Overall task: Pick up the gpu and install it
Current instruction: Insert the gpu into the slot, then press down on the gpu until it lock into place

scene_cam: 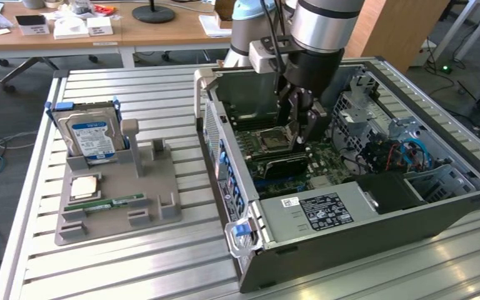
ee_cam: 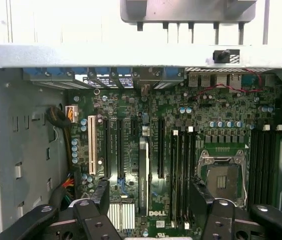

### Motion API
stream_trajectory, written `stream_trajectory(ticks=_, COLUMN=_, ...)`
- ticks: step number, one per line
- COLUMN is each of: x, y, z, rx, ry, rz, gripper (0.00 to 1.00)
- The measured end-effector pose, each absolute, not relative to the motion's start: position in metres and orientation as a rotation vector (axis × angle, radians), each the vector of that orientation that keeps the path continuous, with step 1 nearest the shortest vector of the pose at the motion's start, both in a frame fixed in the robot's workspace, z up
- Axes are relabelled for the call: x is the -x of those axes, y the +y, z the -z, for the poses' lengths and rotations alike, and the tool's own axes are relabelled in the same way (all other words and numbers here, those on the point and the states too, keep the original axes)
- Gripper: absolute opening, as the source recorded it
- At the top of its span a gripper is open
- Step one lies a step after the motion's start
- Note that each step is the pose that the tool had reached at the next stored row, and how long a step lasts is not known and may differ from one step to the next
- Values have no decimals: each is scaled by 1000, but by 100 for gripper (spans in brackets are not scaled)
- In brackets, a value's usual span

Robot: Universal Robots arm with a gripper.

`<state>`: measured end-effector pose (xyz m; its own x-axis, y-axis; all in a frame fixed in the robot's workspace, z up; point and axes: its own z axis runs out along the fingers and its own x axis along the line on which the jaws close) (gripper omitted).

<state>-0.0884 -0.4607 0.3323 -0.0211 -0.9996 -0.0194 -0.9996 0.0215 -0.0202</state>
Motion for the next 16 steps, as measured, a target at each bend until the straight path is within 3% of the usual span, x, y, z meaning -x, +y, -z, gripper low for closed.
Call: stream_trajectory(ticks=16, x=88, y=-461, z=-349, rx=2177, ry=2224, rz=3, gripper=75)
